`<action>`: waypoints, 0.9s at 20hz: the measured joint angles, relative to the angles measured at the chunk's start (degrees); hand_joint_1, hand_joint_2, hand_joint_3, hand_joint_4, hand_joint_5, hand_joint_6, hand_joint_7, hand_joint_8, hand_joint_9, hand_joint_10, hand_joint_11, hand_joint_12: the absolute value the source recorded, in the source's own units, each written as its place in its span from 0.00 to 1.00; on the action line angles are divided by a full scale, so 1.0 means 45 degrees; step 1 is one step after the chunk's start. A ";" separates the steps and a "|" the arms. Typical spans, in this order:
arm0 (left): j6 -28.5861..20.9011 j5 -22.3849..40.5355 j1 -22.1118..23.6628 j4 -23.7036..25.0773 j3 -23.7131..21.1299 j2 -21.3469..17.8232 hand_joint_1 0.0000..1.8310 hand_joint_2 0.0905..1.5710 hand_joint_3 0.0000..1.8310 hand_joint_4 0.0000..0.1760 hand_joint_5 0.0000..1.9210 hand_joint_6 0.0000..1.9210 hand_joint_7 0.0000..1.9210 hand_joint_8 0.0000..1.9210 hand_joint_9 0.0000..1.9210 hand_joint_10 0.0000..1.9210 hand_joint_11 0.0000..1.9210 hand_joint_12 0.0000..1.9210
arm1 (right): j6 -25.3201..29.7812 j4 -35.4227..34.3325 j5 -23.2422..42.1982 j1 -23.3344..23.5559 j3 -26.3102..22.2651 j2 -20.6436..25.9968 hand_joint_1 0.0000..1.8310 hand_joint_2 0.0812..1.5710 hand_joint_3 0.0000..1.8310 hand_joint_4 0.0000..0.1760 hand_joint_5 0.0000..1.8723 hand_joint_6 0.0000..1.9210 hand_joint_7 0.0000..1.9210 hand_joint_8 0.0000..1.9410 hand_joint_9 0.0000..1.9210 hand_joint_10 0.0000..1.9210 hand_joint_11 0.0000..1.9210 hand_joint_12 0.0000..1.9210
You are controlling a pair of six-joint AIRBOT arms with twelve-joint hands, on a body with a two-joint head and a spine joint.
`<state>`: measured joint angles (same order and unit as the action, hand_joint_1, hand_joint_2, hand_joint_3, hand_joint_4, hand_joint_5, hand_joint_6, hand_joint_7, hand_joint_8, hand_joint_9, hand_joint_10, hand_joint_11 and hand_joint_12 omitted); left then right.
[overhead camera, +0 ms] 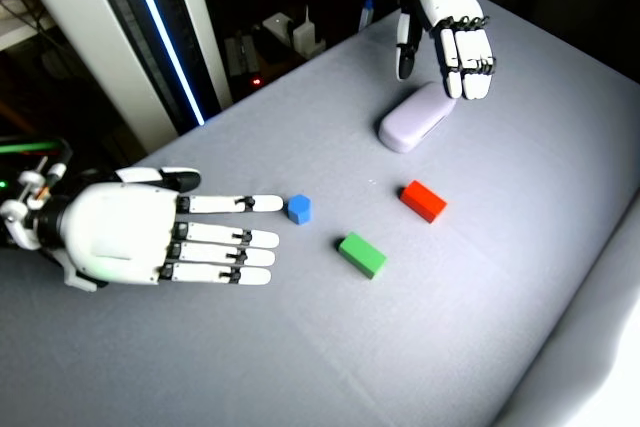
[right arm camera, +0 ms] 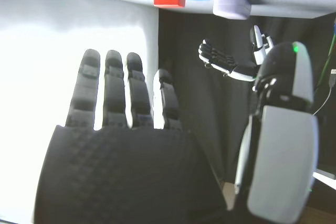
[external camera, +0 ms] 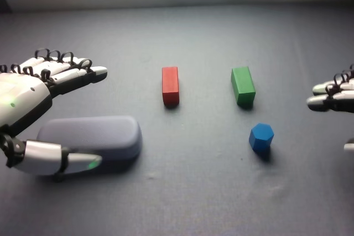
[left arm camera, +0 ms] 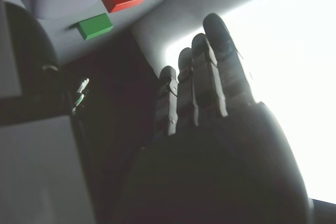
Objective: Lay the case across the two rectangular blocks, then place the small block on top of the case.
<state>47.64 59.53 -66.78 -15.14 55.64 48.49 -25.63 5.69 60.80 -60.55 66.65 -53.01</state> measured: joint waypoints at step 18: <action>0.2744 -0.5217 0.1778 -0.1229 0.2239 0.1923 0.50 0.51 0.00 0.37 0.19 0.00 0.19 0.00 0.21 0.00 0.01 0.51 | 0.0078 0.0141 -0.0141 0.0092 0.0087 -0.0073 0.40 0.82 0.00 0.00 0.23 0.00 0.16 0.00 0.16 0.00 0.00 0.50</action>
<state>59.99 36.05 -58.78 -20.67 65.71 57.14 -25.28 6.33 60.16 -60.14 67.05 -53.34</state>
